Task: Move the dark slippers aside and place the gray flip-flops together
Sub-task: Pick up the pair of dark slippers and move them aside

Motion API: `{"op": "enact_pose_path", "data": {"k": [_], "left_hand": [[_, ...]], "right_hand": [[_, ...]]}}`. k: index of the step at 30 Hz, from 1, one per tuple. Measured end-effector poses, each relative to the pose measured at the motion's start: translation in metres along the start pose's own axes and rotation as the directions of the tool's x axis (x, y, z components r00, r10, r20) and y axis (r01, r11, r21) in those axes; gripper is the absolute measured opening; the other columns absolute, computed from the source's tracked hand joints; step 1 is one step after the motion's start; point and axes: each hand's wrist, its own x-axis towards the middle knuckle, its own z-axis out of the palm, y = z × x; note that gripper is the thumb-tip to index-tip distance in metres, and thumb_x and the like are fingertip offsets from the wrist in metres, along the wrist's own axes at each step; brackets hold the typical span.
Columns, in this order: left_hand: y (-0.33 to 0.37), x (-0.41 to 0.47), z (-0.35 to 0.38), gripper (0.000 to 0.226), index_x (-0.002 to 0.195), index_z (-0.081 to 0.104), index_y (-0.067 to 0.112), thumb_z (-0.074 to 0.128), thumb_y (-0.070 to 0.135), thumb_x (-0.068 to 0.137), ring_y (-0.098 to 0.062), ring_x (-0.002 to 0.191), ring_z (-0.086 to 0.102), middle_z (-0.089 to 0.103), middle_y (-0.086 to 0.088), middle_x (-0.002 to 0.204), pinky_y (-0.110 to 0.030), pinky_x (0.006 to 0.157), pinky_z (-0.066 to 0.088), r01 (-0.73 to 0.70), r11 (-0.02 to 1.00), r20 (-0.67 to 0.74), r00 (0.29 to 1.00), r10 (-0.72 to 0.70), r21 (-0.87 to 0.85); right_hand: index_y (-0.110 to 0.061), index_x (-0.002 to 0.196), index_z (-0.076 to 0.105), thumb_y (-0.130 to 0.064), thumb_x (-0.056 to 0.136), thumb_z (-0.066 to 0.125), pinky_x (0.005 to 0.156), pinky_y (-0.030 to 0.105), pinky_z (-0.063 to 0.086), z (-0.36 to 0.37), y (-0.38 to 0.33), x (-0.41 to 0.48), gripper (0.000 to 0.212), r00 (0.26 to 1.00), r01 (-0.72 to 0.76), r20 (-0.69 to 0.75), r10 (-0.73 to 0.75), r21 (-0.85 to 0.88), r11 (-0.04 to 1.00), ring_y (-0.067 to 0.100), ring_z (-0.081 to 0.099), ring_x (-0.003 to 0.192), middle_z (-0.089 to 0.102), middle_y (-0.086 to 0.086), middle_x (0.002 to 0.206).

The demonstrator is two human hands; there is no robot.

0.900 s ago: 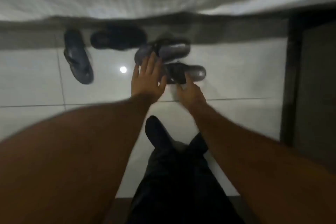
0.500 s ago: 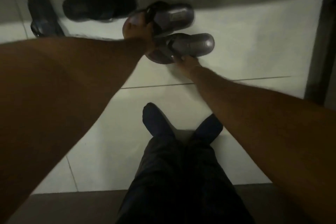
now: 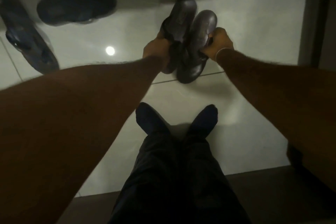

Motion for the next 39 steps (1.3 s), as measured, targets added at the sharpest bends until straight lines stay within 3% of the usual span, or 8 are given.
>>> {"op": "enact_pose_path", "data": {"k": [3,5,9,13,17,21,33,39], "left_hand": [[0.011,0.003,0.016,0.046,0.144,0.06,0.013,0.056,0.038,0.105,-0.042,0.126,0.066,0.064,-0.015,0.14,-0.05,0.109,0.053,-0.018,1.0,-0.007,1.0,0.018,-0.003],[0.017,0.005,0.025,0.046,0.14,0.062,0.014,0.058,0.041,0.103,-0.04,0.121,0.068,0.067,-0.014,0.135,-0.05,0.107,0.055,-0.018,0.998,0.006,1.0,0.019,-0.057],[0.027,0.008,0.033,0.045,0.137,0.063,0.017,0.059,0.044,0.102,-0.038,0.112,0.071,0.072,-0.012,0.124,-0.044,0.1,0.057,-0.064,0.989,0.013,0.998,0.067,-0.136],[0.038,0.006,0.039,0.041,0.14,0.062,0.017,0.062,0.032,0.102,-0.036,0.116,0.068,0.07,-0.013,0.129,-0.046,0.104,0.056,-0.125,0.985,0.08,0.988,0.135,-0.122],[0.049,0.002,0.04,0.045,0.149,0.055,0.016,0.059,0.027,0.106,-0.036,0.12,0.066,0.067,-0.015,0.134,-0.047,0.11,0.053,-0.103,0.985,0.121,0.985,0.121,-0.14],[0.05,-0.001,0.043,0.046,0.152,0.055,0.016,0.057,0.027,0.107,-0.037,0.127,0.064,0.065,-0.015,0.142,-0.049,0.115,0.05,-0.121,0.984,0.131,0.982,0.138,-0.127],[0.049,-0.006,0.05,0.061,0.161,0.046,0.021,0.06,0.019,0.102,-0.043,0.127,0.062,0.047,-0.02,0.157,-0.051,0.113,0.051,-0.23,0.972,0.114,0.966,0.233,-0.046],[0.057,-0.007,0.048,0.054,0.156,0.051,0.018,0.06,0.025,0.104,-0.044,0.128,0.062,0.047,-0.018,0.158,-0.055,0.113,0.05,-0.231,0.969,0.128,0.962,0.241,-0.085]], "right_hand": [[-0.021,0.14,0.049,-0.055,0.057,0.079,0.093,0.039,0.053,-0.012,0.007,0.005,0.094,0.997,0.083,0.001,-0.083,-0.005,0.997,0.025,0.063,0.105,0.059,-0.003,0.122],[-0.021,0.153,0.041,-0.042,0.061,0.089,0.106,0.045,0.053,-0.017,0.009,0.009,0.106,0.99,0.14,0.013,-0.139,-0.045,0.989,0.031,0.063,0.124,0.053,0.002,0.147],[-0.026,0.167,0.021,-0.034,0.071,0.092,0.118,0.055,0.043,-0.024,0.009,0.019,0.12,0.986,0.167,0.059,-0.157,-0.237,0.957,0.043,0.042,0.147,0.012,0.001,0.177],[-0.031,0.167,0.016,-0.043,0.081,0.084,0.12,0.059,0.038,-0.028,0.017,0.024,0.11,0.977,0.213,0.083,-0.196,-0.32,0.923,0.048,0.036,0.149,0.0,0.006,0.178],[-0.027,0.164,0.024,-0.045,0.085,0.081,0.12,0.058,0.039,-0.027,0.016,0.023,0.099,0.979,0.204,0.078,-0.189,-0.352,0.913,0.049,0.039,0.146,0.003,0.01,0.176],[-0.026,0.166,0.019,-0.049,0.086,0.078,0.121,0.057,0.038,-0.03,0.015,0.023,0.101,0.976,0.217,0.069,-0.207,-0.381,0.899,0.049,0.038,0.145,0.007,0.015,0.173],[-0.023,0.169,0.011,-0.032,0.092,0.077,0.12,0.056,0.039,-0.028,0.021,0.03,0.101,0.979,0.202,0.064,-0.193,-0.423,0.883,0.047,0.035,0.145,0.014,0.018,0.169],[-0.021,0.169,0.007,-0.025,0.093,0.075,0.12,0.056,0.04,-0.031,0.024,0.034,0.102,0.98,0.195,0.05,-0.193,-0.44,0.877,0.046,0.033,0.146,0.015,0.02,0.168]]}}
